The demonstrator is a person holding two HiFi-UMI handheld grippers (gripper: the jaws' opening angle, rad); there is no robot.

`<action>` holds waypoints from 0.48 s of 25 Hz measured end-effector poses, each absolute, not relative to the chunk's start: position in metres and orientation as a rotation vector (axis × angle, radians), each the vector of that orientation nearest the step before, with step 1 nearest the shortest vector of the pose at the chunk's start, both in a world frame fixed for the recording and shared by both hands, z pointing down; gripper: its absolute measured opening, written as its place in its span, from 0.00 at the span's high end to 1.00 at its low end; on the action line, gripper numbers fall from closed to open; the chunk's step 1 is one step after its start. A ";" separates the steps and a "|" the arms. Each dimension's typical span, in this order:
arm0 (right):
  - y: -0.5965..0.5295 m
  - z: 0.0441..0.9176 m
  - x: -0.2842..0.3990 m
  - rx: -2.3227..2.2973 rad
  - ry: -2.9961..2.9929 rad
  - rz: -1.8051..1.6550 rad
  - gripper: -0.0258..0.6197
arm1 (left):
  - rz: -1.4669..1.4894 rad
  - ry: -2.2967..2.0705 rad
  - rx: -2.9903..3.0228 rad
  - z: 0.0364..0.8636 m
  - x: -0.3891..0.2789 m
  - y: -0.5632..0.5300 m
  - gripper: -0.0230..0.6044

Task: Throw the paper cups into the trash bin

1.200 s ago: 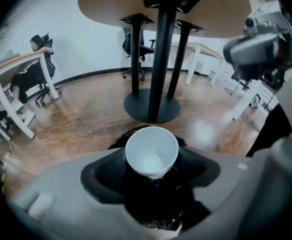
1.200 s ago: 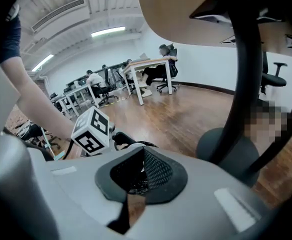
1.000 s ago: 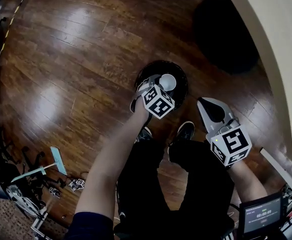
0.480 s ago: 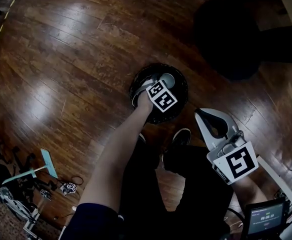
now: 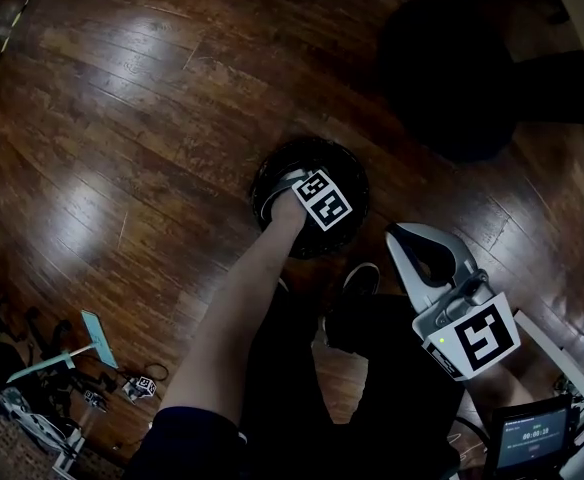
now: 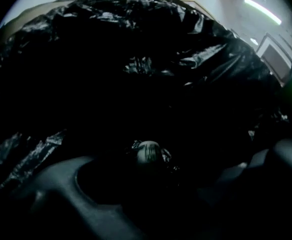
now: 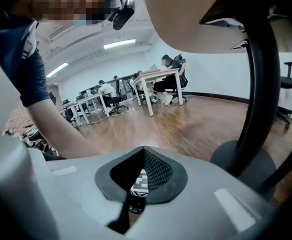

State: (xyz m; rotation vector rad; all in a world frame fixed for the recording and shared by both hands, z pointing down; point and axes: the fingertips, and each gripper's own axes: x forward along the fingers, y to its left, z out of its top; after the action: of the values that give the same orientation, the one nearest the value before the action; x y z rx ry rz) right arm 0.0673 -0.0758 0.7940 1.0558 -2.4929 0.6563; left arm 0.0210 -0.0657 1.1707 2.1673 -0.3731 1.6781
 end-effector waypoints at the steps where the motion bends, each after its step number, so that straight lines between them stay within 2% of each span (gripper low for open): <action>1: -0.076 0.794 0.069 1.069 -2.490 0.667 0.94 | 1.681 -0.373 2.158 1.171 0.020 -0.065 0.39; 6: -0.070 0.793 0.076 1.107 -2.452 0.734 0.94 | 1.600 -0.502 2.212 1.149 0.024 -0.081 0.40; 10: -0.059 0.779 0.080 1.100 -2.430 0.787 0.94 | 1.311 -0.721 2.338 1.070 0.036 -0.117 0.58; 12: -0.053 0.773 0.078 1.083 -2.416 0.813 0.94 | 1.216 -0.784 2.380 1.027 0.033 -0.128 0.59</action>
State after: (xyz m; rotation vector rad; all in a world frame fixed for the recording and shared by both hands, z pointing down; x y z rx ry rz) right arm 0.0779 -0.0534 0.7726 1.0831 -2.4162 0.8134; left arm 0.0326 -0.1277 1.0271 2.3804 -0.7839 1.2159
